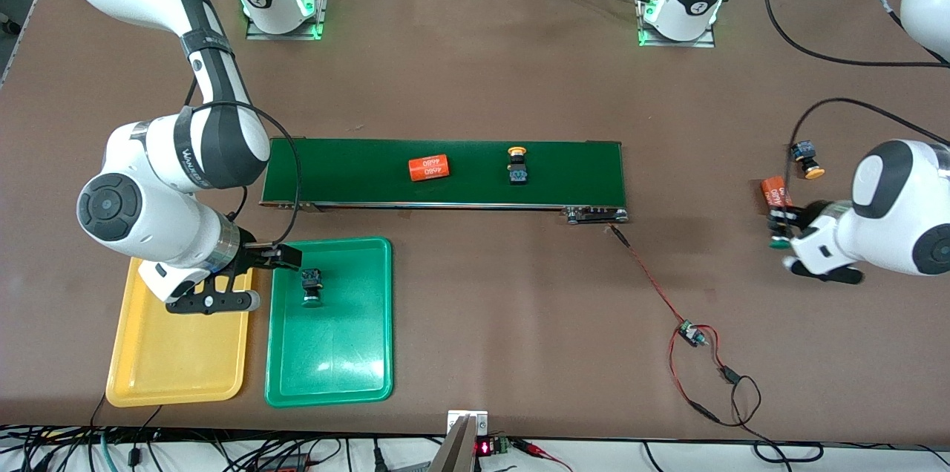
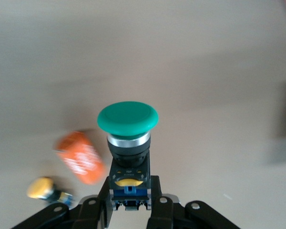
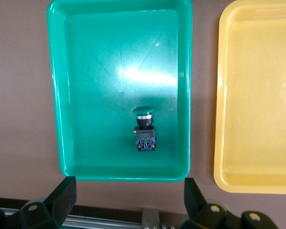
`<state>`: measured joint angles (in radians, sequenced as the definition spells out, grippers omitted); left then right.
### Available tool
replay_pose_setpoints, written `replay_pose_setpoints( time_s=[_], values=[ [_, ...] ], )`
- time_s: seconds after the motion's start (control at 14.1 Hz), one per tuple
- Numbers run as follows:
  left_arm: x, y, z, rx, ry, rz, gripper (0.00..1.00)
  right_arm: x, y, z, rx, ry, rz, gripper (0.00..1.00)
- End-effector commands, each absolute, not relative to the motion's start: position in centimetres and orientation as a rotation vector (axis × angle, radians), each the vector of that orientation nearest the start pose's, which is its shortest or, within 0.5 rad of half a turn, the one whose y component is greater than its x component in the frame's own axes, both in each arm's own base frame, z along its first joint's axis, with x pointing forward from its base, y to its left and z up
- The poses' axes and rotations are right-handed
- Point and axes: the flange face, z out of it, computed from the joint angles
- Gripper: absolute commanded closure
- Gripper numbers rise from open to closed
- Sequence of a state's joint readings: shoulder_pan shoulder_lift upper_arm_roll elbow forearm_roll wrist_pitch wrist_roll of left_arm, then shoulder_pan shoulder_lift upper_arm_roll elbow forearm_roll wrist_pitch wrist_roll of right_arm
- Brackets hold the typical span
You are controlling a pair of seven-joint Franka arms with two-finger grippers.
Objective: Sort buttons by color to trays
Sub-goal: 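Grasp another green button with the left gripper while the right returns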
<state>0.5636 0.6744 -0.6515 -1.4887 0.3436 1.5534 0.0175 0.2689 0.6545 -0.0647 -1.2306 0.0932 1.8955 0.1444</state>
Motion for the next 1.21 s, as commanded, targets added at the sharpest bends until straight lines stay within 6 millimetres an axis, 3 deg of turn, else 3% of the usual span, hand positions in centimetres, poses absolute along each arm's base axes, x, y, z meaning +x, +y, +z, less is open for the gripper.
replay_pose_setpoints(
  time_s=[0.0,0.07,0.35,0.5,0.64,0.78,0.92,0.99,1.06,1.14],
  values=[
    [63.9,-0.9,31.3,-3.136,0.267,0.811,0.81,71.4,16.8,38.9,-3.1,-0.043,0.016,0.0],
    [63.6,-3.2,31.4,-3.146,0.273,0.828,0.81,71.4,16.7,38.9,-3.103,-0.049,0.017,0.0],
    [60.8,-16.6,30.1,-3.07,0.148,0.912,0.81,70.4,18.0,40.0,-3.101,-0.07,0.063,0.0],
    [59.6,-21.0,28.9,-3.037,0.093,0.913,0.82,69.0,22.3,41.1,-3.096,-0.156,0.049,0.0],
    [57.4,-25.9,27.5,-3.01,0.089,0.895,0.82,67.5,26.1,40.9,-3.1,-0.039,0.063,0.0],
    [55.9,-28.0,26.2,-3.004,0.075,0.875,0.82,65.8,30.0,40.4,-3.094,0.028,0.089,0.0],
    [55.1,-28.0,24.9,-3.004,0.078,0.884,0.76,64.2,33.3,40.1,-3.097,0.049,0.101,0.0],
    [55.0,-28.1,24.8,-3.004,0.076,0.882,0.55,63.6,34.4,39.7,-3.101,0.052,0.111,0.0],
    [55.0,-28.0,24.8,-3.002,0.075,0.885,0.01,63.2,35.3,39.3,-3.103,0.038,0.12,0.0],
    [55.0,-28.0,24.9,-3.0,0.073,0.884,0.0,62.8,35.7,38.8,-3.109,0.039,0.135,0.0]
  ],
)
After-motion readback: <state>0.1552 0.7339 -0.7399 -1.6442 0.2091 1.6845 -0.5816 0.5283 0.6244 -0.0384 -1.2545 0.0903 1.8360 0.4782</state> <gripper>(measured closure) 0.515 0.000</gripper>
